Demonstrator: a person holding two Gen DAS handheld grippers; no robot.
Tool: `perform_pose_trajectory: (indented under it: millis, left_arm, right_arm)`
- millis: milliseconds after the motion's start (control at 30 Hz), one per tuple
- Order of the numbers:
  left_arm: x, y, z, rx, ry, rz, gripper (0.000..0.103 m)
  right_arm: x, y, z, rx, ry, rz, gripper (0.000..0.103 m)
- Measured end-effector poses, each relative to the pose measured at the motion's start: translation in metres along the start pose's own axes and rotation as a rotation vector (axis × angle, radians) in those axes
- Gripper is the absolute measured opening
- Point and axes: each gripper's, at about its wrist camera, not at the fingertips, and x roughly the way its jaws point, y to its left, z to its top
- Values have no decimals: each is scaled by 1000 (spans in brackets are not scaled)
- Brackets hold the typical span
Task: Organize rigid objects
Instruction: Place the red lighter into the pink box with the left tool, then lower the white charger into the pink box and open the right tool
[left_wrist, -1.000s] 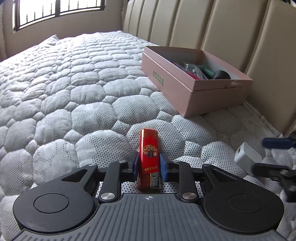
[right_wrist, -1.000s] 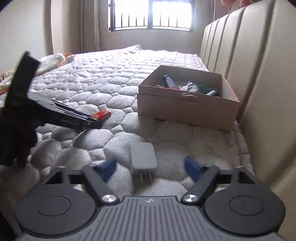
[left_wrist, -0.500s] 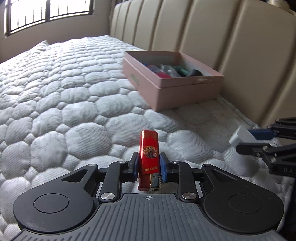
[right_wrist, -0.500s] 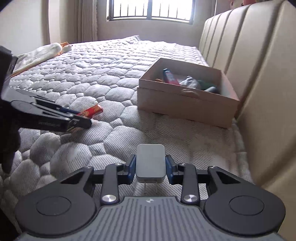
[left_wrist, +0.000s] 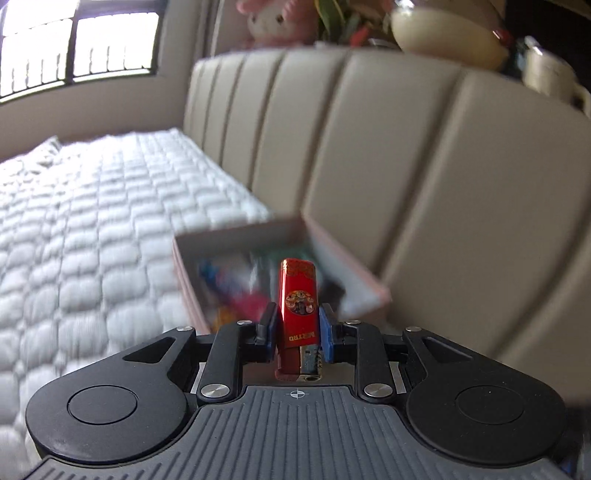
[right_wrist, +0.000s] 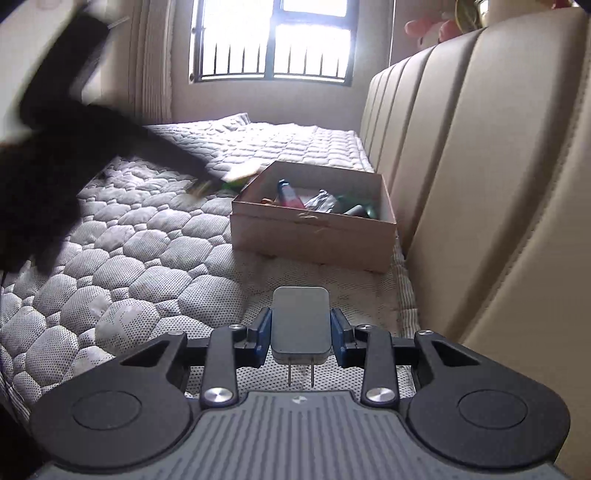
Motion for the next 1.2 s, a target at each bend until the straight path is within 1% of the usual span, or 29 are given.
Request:
perform_pose_trajectory:
  millis: [33,67,133,167,233,300,433,633,700,767,833,900,967,1067,1133,1200]
  left_arm:
    - [13,1,12,-10,-27,11,26]
    - [27,2,20,-17,-27,19,26]
    - [61,4,29,-47,30,40,26]
    - [72,4,28,-53,46,58,26]
    - [89,0,24,-29,74,103,26]
    - [92,-3,17,-22,74,114,27]
    - [77,1,6,-66,56,96,26]
    - [26,4,-19,-63,13,44,27]
    - [10,5,-31,-68,17,31,27]
    - [-1,5,-44,-60,38,34,26]
    - [-8,7,-56,-55,59,38,27]
    - [-13,12,-67,-76,64,46,27]
    - [-17,18,-78,-113,58,47,26]
    - [-24,29,-93,-159,49,42,27]
    - [-29,36,-101,-190,42,25,27]
    - [-31,42,-107,-216,41,24,27]
  right_arm:
    - [-1,-2,-1,1,-4,0,32]
    - [-2,-3,-3,0,-8,-2,32]
    - [-3,-4,-7,-4,-14,-13,32]
    - [-3,-5,-8,-7,-14,-19,32]
    - [-3,-6,-11,-13,-10,-25,32]
    - [-4,-9,-14,-13,-9,-22,32]
    - [-2,-16,-20,-5,6,-28,32]
    - [13,-19,-21,23,59,-36,32]
    - [17,-17,-21,19,76,-35,32]
    - [22,-13,-20,9,96,-33,32]
    - [28,-8,-19,-5,117,-30,32]
    - [33,-5,-15,-11,138,-21,32]
    - [39,-3,-6,-11,154,-21,32]
    - [45,-7,18,-5,139,-50,32]
    - [51,-12,45,23,114,-64,32]
    - [62,-19,81,83,66,-70,33]
